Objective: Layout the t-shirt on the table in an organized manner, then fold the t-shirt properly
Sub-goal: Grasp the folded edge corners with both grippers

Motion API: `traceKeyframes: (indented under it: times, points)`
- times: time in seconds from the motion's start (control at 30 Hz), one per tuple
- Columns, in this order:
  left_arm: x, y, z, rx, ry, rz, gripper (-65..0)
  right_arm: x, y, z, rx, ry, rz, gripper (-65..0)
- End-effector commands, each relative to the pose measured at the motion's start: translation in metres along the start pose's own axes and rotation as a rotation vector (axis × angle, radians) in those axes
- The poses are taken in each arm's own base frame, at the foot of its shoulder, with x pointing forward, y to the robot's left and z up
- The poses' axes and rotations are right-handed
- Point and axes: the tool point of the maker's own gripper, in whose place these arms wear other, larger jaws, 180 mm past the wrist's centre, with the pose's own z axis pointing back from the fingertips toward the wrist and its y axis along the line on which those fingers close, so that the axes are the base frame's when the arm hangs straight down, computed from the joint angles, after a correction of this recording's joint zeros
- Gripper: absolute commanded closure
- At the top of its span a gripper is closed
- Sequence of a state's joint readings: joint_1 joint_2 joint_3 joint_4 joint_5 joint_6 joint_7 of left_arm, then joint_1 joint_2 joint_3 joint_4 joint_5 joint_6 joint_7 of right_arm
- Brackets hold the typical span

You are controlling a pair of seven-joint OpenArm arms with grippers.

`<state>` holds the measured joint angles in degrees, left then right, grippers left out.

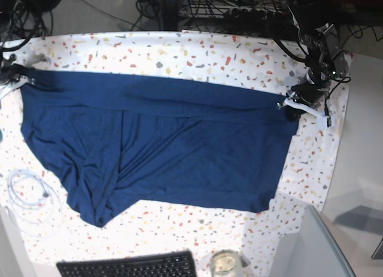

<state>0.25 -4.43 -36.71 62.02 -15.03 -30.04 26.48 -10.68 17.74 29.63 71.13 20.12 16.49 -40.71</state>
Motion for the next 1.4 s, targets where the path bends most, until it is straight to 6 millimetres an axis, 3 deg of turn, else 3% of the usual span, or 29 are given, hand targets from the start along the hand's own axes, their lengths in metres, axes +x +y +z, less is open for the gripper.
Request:
traceKeyframes:
  times: [0.0,0.17,0.27,0.37,0.43,0.5,0.63,0.7,0.8,0.87,0.9,0.97,1.07,1.23,1.3,1.37]
  points:
    - [0.016,0.004,0.002,0.004,-0.036,-0.016,0.0,0.022,-0.007,0.006,-0.013,-0.048,0.013,0.0]
    - [0.023,0.008,0.011,0.013,-0.057,-0.037,0.0,0.043,0.001,0.019,-0.010,-0.116,0.044,0.0]
    - [0.021,0.014,0.035,0.038,-0.072,-0.098,0.0,0.049,0.010,0.036,-0.006,-0.170,0.084,0.0]
    - [0.008,0.019,0.055,0.055,-0.061,-0.128,0.0,0.055,0.013,0.053,-0.008,-0.250,0.002,-0.2]
    - [0.000,0.021,0.068,0.040,-0.070,-0.088,0.0,0.048,0.014,0.058,-0.007,-0.236,-0.064,-2.0]
    - [0.002,0.030,0.086,0.036,-0.106,-0.032,0.0,0.044,0.019,0.061,0.002,-0.186,-0.092,-12.2]
    - [0.005,0.036,0.105,-0.001,-0.155,0.065,0.0,0.023,0.036,0.063,0.068,-0.116,-0.162,-41.0]
    - [0.004,0.036,0.105,-0.004,-0.157,0.078,0.0,0.021,0.046,0.068,0.158,-0.156,-0.164,-48.9]
    - [0.004,0.037,0.101,-0.005,-0.162,0.092,-31.3,0.015,0.052,0.075,0.243,-0.142,-0.149,-50.3]
    - [0.005,0.037,0.093,-0.008,-0.164,0.113,-44.1,0.009,0.056,0.074,0.262,-0.097,-0.141,-50.3]
    - [0.006,0.037,0.087,-0.011,-0.166,0.129,-46.2,0.006,0.057,0.074,0.265,-0.080,-0.133,-50.3]
    - [0.011,0.036,0.077,-0.019,-0.173,0.154,-44.4,0.005,0.058,0.074,0.267,-0.078,-0.131,-50.3]
    - [0.017,0.033,0.070,-0.029,-0.185,0.166,-33.6,0.007,0.060,0.076,0.267,-0.078,-0.112,-50.1]
    - [0.032,0.017,0.063,-0.065,-0.201,0.129,0.0,0.018,0.071,0.081,0.276,-0.104,-0.060,-50.0]
    - [0.033,0.015,0.057,-0.053,-0.194,0.144,0.0,0.017,0.071,0.081,0.279,-0.104,-0.062,-50.0]
    - [0.034,0.026,0.054,0.015,-0.198,0.192,0.0,0.017,0.071,0.081,0.279,-0.104,-0.062,-50.0]
